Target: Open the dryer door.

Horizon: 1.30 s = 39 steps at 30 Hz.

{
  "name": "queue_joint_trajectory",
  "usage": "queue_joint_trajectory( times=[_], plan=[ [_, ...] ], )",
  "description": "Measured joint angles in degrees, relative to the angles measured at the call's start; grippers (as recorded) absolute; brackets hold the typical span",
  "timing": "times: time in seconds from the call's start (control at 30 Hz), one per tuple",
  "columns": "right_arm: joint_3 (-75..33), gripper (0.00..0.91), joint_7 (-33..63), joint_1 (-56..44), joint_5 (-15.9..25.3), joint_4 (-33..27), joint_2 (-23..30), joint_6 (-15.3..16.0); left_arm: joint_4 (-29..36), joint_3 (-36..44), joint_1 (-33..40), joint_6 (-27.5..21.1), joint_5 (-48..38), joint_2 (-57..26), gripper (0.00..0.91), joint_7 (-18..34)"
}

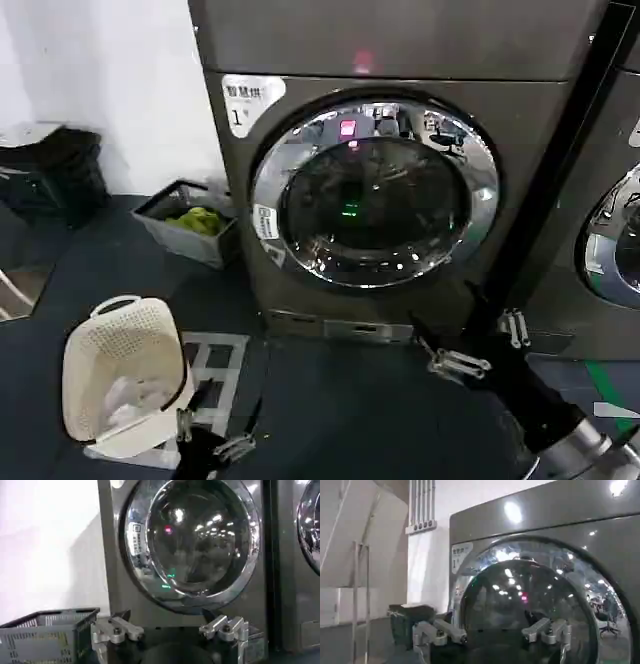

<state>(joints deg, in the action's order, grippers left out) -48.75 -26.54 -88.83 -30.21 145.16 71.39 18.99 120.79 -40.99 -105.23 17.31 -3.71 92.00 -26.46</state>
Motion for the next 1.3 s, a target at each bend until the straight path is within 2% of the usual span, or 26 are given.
queue_joint_trajectory(
  times=[0.13,0.27,0.4,0.57,0.7,0.87,1.3],
  plan=[
    [1.6,0.907,-2.55,3.69,-2.4,-3.08,-3.07,-0.61,0.09,0.35,-0.02,0.02,-0.03,-0.06,0.907,-0.02],
    [4.62,0.907,-4.54,9.05,-2.42,-7.71,-6.92,-1.34,0.53,0.54,-0.27,0.15,-0.05,-0.01,0.907,0.13],
    [8.79,0.907,-7.94,15.13,-1.69,-14.67,-10.27,-4.76,1.1,0.55,-0.61,0.31,-0.48,0.13,0.907,0.15],
    [14.59,0.907,-8.3,22.57,-1.37,-22.88,-12.79,-4.8,1.44,0.43,-1.0,0.36,-0.6,0.2,0.907,0.13],
    [20.26,0.907,-8.86,29.29,-0.08,-28.12,-13.2,-5.13,1.8,0.43,-1.27,0.41,-0.49,0.19,0.907,0.1],
    [27.6,0.907,-9.08,37.11,2.5,-34.68,-12.79,-6.95,2.55,0.42,-1.35,0.48,-0.1,0.2,0.907,0.2],
    [43.69,0.907,-7.17,53.44,4.98,-49.16,-9.17,-10.67,3.61,0.66,-2.19,0.77,1.07,0.2,0.907,0.33]
  ],
)
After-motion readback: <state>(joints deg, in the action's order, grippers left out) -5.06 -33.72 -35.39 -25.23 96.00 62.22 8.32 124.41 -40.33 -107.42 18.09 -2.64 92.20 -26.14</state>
